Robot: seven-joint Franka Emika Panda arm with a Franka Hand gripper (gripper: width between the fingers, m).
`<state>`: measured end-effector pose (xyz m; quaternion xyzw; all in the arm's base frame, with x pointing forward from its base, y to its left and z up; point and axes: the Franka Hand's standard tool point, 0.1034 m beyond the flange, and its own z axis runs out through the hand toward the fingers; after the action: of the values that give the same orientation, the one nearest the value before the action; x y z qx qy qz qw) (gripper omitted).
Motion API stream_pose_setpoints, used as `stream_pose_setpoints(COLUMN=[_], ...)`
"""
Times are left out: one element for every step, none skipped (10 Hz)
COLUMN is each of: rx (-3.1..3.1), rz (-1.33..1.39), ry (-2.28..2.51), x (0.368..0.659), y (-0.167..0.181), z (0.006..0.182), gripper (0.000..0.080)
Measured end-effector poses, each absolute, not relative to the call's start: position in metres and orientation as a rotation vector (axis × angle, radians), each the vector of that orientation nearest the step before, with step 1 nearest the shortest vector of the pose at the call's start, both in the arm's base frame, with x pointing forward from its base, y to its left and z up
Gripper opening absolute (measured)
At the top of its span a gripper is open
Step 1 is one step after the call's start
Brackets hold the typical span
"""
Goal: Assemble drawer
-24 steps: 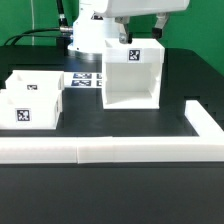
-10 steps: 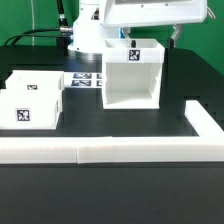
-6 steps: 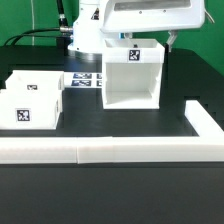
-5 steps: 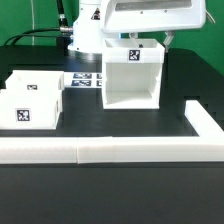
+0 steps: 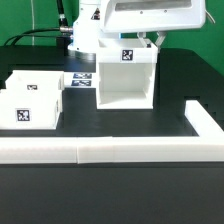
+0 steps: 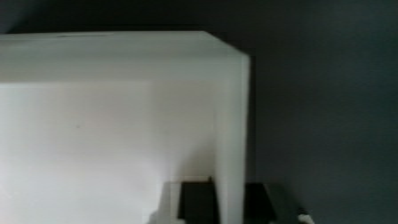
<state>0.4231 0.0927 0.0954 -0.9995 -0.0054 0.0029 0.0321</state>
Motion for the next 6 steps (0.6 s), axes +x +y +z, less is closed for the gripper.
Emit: stream_pose_setpoints(rx=[-3.077,-3.077,-3.077,-3.076,-3.073,-3.069], rz=[0.009,0.009,0.009,0.005,-0.013,-0.021], ry=[-0.017,-0.017,-0.017,-0.040,-0.088,-0.107], x=[0.423,0.423,0.423,0.425,0.433,0.443], y=[0.093,0.093,0.093,0.092,0.090,0.089], z=[0.095,0.095,0.095,0.096,0.099,0.098], gripper=[0.0037,0.0037,0.0037,0.0037,0.0037,0.0037])
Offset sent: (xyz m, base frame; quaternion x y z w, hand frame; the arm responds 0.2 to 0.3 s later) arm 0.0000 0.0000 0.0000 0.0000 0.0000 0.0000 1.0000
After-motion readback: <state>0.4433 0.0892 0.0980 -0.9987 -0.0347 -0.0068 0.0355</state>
